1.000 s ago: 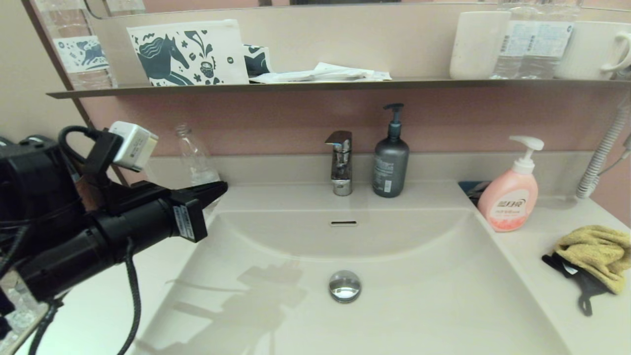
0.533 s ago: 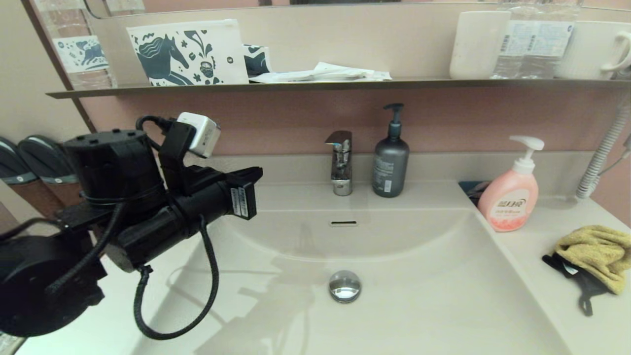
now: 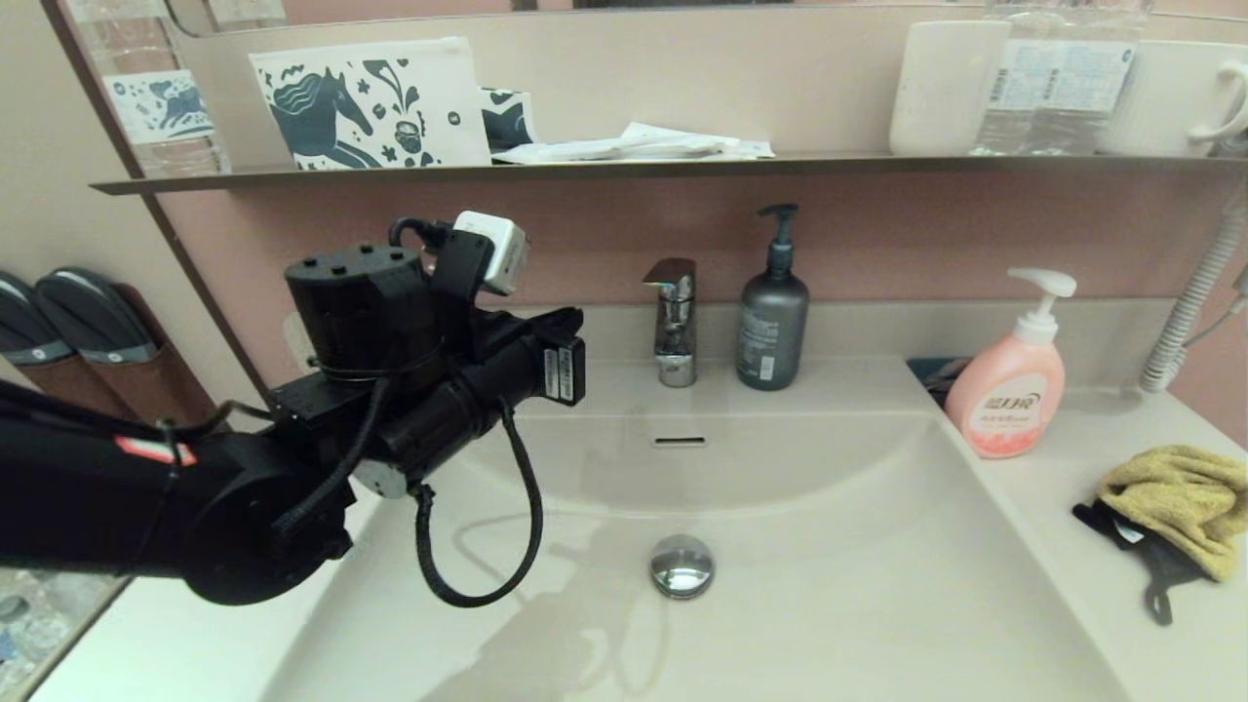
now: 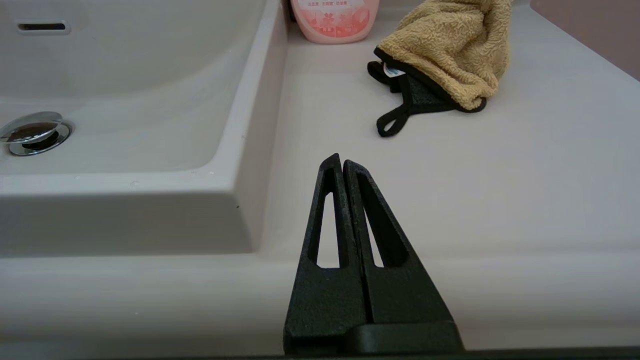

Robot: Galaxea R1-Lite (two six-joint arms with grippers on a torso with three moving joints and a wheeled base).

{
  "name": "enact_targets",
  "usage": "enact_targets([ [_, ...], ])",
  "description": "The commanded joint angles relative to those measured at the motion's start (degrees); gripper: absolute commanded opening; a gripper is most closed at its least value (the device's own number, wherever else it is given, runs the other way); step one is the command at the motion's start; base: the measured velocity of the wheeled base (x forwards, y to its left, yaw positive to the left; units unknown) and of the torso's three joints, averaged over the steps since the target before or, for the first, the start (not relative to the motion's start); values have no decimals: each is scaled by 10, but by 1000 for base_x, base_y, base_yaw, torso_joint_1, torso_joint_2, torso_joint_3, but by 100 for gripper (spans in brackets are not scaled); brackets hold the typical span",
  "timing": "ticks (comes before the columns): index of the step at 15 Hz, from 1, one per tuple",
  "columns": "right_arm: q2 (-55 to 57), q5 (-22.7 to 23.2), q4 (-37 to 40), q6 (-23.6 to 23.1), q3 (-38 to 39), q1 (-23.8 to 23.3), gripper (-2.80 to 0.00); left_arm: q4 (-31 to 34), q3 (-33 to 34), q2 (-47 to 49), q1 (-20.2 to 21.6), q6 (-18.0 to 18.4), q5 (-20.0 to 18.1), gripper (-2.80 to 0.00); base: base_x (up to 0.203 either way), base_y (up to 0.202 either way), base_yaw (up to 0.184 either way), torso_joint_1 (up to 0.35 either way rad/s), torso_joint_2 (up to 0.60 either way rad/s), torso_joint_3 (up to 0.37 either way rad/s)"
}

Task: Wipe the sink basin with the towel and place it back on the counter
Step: Turn on the faucet

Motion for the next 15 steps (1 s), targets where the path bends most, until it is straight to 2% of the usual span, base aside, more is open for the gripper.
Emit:
enact_targets([
  [1,1,0,0,0,0,0,-280,-28,-21,41,-3,13,8,-280,0,0,0,0,0,0],
  [3,1,0,0,0,0,0,-280,-55,-42,71,-4,19,31,-280,0,0,0,0,0,0],
  [9,1,0,0,0,0,0,-280,-57,-97,112,-18,23,39,-280,0,0,0,0,0,0],
  [11,1,0,0,0,0,0,-280,-57,-108,124,-23,47,45,-280,0,0,0,0,0,0],
  [15,1,0,0,0,0,0,-280,-56,-132,140,-30,50,46,-280,0,0,0,0,0,0],
])
